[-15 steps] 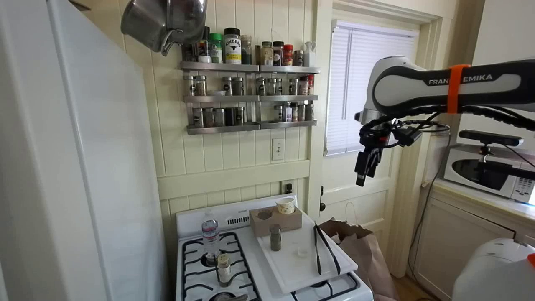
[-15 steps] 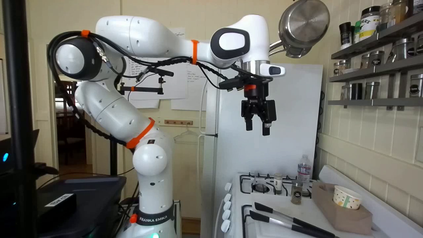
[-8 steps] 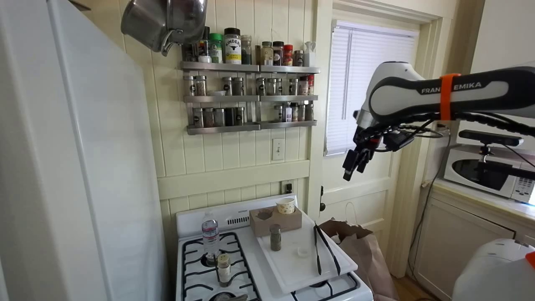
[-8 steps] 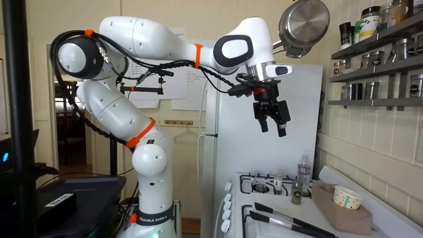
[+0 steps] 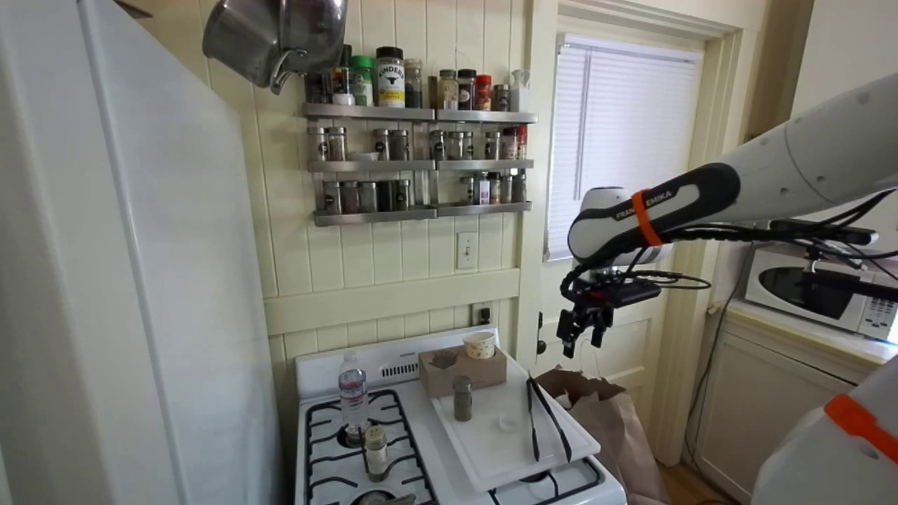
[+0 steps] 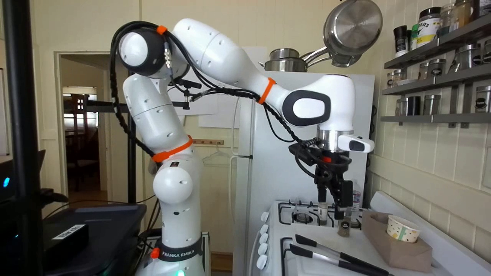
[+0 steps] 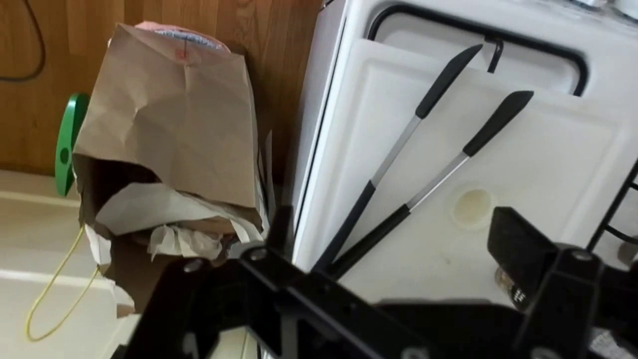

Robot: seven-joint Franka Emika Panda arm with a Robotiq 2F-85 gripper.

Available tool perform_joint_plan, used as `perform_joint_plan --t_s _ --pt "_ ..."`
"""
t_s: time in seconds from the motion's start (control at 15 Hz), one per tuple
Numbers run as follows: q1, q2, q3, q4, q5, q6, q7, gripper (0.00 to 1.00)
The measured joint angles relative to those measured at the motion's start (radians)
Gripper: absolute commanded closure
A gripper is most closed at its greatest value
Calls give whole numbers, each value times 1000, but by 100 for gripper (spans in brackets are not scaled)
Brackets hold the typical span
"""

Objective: Put the tongs on the first top shelf

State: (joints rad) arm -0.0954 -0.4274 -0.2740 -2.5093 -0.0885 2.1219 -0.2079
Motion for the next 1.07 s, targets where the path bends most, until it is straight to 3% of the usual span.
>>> perform_joint_plan --t_s 0.27,0.53,1.07 --pt "-7 47 7 24 3 -3 10 0" --pt "-31 83 40 25 61 33 174 0" --pt "-37 416 80 15 209 368 501 0"
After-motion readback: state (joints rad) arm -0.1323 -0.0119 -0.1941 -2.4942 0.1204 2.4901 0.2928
